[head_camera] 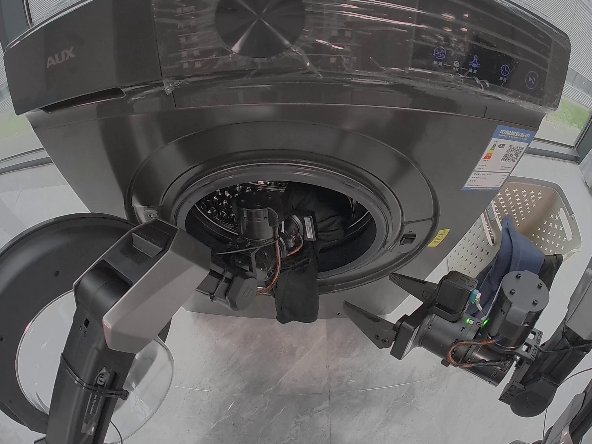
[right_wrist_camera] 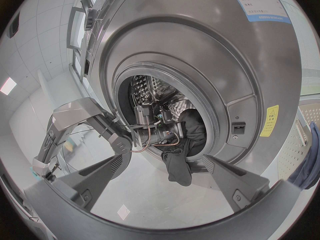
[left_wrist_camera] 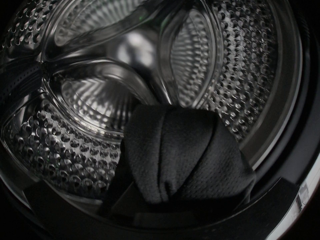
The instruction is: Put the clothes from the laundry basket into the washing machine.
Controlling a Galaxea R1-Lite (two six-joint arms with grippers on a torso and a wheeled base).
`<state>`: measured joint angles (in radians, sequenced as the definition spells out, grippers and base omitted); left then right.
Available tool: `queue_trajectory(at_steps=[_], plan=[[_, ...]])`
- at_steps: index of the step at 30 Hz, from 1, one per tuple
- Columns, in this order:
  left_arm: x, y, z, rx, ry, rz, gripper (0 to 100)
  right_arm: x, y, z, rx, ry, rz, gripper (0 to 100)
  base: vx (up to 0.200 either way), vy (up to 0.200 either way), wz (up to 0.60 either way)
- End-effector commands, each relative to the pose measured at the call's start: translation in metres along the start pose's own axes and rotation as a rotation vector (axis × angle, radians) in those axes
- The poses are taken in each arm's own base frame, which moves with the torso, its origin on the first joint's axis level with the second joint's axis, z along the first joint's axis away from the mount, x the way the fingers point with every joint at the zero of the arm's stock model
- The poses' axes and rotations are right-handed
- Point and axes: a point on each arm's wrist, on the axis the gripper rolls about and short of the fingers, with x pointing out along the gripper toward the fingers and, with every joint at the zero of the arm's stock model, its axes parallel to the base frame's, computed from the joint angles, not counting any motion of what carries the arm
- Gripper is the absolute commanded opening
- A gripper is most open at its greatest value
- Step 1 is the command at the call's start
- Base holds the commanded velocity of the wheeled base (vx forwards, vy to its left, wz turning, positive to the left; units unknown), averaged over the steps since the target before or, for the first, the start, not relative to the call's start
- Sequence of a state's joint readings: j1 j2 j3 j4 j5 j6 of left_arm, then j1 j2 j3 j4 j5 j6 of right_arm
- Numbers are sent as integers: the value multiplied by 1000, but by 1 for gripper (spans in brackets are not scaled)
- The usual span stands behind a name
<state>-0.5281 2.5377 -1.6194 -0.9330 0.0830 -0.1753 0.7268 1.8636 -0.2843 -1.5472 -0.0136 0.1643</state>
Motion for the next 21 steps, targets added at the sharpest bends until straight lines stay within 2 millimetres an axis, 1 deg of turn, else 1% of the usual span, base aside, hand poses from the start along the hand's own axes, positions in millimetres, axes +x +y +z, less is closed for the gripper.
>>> queue_trajectory(at_steps=[1, 2, 3, 4, 7, 8, 12, 14, 16, 21], plan=[[25, 16, 8, -23, -106, 73, 0, 1, 0, -1, 0, 5, -1, 100, 0, 0, 0], [28, 19, 14, -26, -129, 82, 0, 1, 0, -2, 0, 8, -1, 100, 0, 0, 0], [29, 19, 14, -27, -131, 83, 0, 1, 0, -2, 0, 8, -1, 100, 0, 0, 0], [32, 25, 19, -33, -157, 103, 0, 1, 0, -2, 0, 8, -1, 100, 0, 0, 0], [34, 27, 26, -42, -185, 116, 0, 1, 0, -2, 0, 8, -1, 100, 0, 0, 0], [34, 27, 26, -42, -185, 116, 100, 1, 0, -2, 0, 8, -1, 100, 0, 0, 0], [31, 22, 21, -42, -159, 110, 100, 1, -1, -4, 0, 15, -2, 100, 0, 0, 0], [25, 19, 21, -46, -129, 109, 100, 1, -1, -5, 0, 20, -3, 100, 0, 0, 0], [14, 12, 18, -59, -74, 90, 100, 1, -1, -5, 0, 18, -3, 100, 0, 0, 0], [-21, -4, 12, -61, 106, 32, 100, 0, -1, -5, 0, 23, -4, 100, 0, 0, 0]])
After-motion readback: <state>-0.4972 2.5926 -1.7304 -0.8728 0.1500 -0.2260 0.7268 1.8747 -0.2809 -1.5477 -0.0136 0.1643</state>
